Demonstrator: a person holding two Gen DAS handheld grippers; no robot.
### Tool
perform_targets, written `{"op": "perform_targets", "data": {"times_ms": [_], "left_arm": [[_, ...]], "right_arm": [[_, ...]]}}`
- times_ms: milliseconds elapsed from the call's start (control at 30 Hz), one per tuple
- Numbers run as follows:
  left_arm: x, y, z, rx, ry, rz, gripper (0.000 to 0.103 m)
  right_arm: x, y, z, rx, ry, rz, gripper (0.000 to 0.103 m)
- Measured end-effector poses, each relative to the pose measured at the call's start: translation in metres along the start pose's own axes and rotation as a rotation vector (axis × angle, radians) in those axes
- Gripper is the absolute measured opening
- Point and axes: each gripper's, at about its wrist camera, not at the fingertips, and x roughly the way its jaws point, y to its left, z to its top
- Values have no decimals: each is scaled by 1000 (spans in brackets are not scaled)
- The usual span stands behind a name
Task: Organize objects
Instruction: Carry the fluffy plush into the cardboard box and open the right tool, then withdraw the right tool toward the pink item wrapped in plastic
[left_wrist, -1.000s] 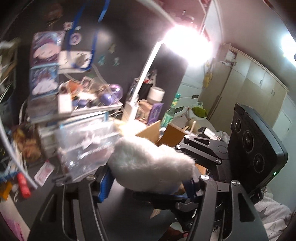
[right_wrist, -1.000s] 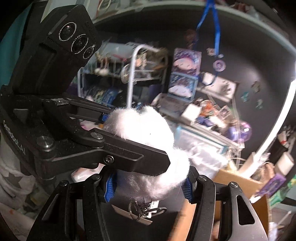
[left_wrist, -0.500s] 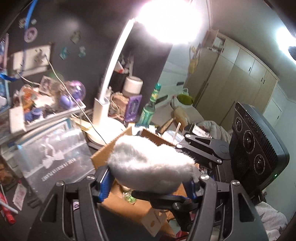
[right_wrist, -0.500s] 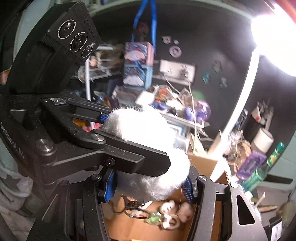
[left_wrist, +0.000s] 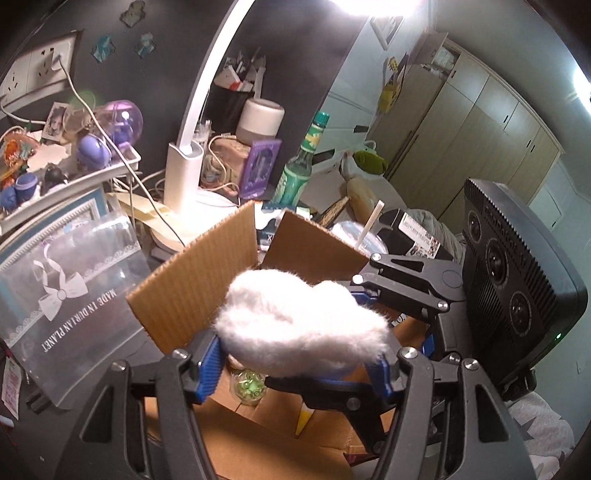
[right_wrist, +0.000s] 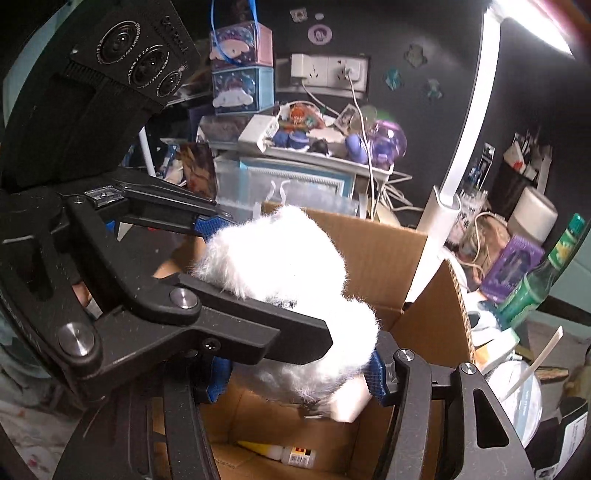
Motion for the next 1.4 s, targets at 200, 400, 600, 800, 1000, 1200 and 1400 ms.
{"op": "perform_targets", "data": {"times_ms": [200,400,600,800,1000,1200,1400], "left_arm": [[2,-2,-1,12,15,41,79],[-10,-1,-5,19,3,59,84],[-37,3,-14,25,-34,99,84],[-90,21,-39,-10,-113,143,84],[-150,49,-80,-70,-191,242,90],[-193,74,-138,-163,-246,292,90],[-209,95,-197,-245,-263,388,90]], "right_arm": [[-4,1,0,-16,-7,-40,69],[-7,3,1,-22,-16,-58,74],[-12,14,4,-36,-37,-65,74],[-22,48,16,-92,-93,-29,75],[-19,102,31,-169,-131,93,75],[4,167,34,-234,-140,280,75],[57,221,16,-257,-59,383,76]]}}
